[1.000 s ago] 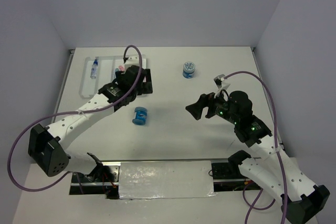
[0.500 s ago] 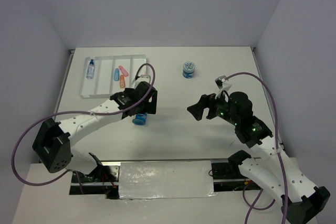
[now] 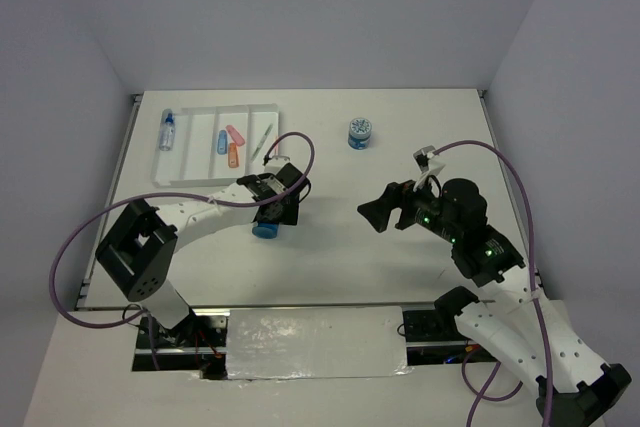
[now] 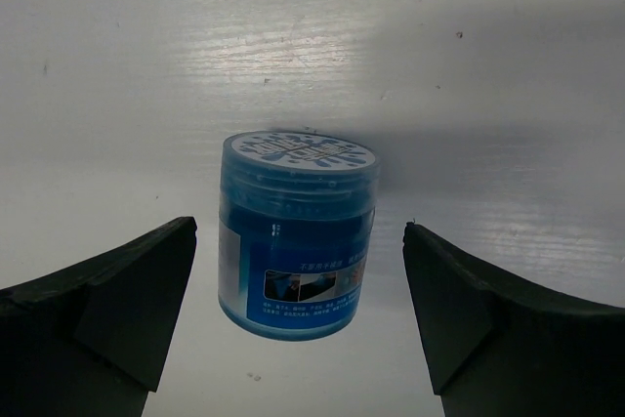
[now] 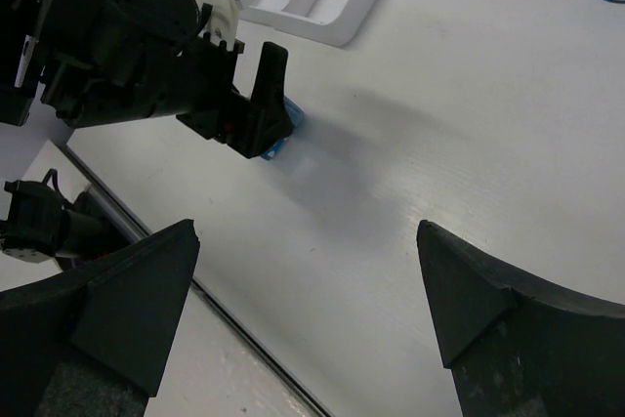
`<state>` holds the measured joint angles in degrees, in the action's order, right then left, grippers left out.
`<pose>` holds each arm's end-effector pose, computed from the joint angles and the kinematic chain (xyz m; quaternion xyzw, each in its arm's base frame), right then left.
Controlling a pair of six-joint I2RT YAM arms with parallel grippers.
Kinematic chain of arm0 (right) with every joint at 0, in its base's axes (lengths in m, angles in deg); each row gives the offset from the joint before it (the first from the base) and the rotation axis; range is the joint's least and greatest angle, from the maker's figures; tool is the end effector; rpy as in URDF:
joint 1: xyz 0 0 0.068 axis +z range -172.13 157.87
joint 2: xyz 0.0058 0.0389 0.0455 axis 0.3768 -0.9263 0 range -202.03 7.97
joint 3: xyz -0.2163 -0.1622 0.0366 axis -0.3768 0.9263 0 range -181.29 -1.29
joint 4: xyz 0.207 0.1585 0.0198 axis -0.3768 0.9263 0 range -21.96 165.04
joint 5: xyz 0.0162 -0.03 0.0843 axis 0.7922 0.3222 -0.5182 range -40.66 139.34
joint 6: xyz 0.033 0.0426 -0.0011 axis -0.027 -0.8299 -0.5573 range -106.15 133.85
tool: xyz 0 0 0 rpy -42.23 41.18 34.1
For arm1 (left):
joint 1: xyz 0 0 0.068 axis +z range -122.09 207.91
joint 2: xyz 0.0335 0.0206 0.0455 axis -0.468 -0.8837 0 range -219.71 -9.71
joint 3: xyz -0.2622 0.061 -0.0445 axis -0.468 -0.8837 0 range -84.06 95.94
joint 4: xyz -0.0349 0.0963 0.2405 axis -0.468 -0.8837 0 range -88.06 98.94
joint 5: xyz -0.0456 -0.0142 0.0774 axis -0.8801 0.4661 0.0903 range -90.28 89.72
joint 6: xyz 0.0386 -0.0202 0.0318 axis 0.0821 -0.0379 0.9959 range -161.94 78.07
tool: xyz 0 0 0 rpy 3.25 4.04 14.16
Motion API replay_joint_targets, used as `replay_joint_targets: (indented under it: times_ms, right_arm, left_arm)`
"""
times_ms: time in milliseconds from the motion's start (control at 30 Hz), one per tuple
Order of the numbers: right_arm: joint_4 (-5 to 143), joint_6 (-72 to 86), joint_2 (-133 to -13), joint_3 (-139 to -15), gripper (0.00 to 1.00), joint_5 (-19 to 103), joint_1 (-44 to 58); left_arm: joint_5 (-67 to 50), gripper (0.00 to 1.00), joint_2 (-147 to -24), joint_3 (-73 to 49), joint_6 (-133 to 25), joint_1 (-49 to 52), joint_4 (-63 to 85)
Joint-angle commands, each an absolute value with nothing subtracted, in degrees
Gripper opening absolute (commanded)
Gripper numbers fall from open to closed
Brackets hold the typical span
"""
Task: Sort the stationery into containers
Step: Pick up the stationery from the center of the board.
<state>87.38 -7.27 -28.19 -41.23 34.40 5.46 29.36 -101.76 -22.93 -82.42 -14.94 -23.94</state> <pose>0.1303 0.0785 0.3163 -0.1231 0.7838 0.3417 0.5037 0.2442 -0.2025 0.2087 -0.0386 0.9426 0.0406 0.3292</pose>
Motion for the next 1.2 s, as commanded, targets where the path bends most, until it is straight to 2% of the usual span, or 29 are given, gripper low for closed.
replay_joint_targets:
  times_ms: [0, 133, 400, 467, 500, 567, 600, 700, 767, 1000, 1167]
  right_arm:
    - [86.8, -6.9, -28.4, -40.8, 1.00, 33.3, 5.5]
    - [85.9, -7.1, -28.9, -40.2, 1.00, 32.6, 5.5]
    - [86.0, -7.1, -28.5, -39.6, 1.00, 32.2, 5.6]
    - [86.0, -7.0, -28.5, -39.6, 1.00, 32.3, 5.5]
    - [86.1, -7.0, -28.5, -39.6, 1.00, 32.3, 5.5]
    - [86.0, -7.1, -28.5, -39.5, 1.00, 32.2, 5.5]
    - [85.6, -7.1, -28.5, -39.5, 1.00, 32.1, 5.5]
    - [84.9, -7.4, -28.9, -39.3, 1.00, 31.7, 5.5]
    - [84.5, -7.7, -29.1, -38.9, 1.00, 31.4, 5.5]
    - [81.3, -9.1, -29.2, -37.9, 1.00, 29.5, 5.6]
    - [80.3, -9.4, -29.6, -37.7, 1.00, 28.3, 5.6]
  left_arm:
    - [31.3, 0.99, -102.3, -22.5, -84.2, -14.6, -23.9]
    - [27.5, 0.99, -103.0, -25.3, -83.3, -13.2, -20.7]
    - [23.5, 0.89, -105.2, -28.5, -82.7, -12.2, -16.5]
    - [22.8, 0.76, -104.3, -29.6, -82.4, -12.2, -15.4]
    - [22.7, 0.60, -103.6, -30.2, -82.3, -12.2, -14.9]
    - [22.9, 0.41, -101.5, -30.4, -82.3, -12.2, -14.8]
    - [23.0, 0.26, -100.5, -30.7, -82.1, -12.2, -14.6]
    - [23.4, 0.07, -96.2, -31.3, -81.4, -12.2, -14.0]
    - [23.4, 0.01, -92.2, -32.5, -80.4, -12.2, -12.6]
    - [25.6, 0.00, -77.8, -36.8, -78.4, -11.3, -7.2]
    - [26.8, 0.00, -71.9, -36.9, -76.5, -7.5, -3.9]
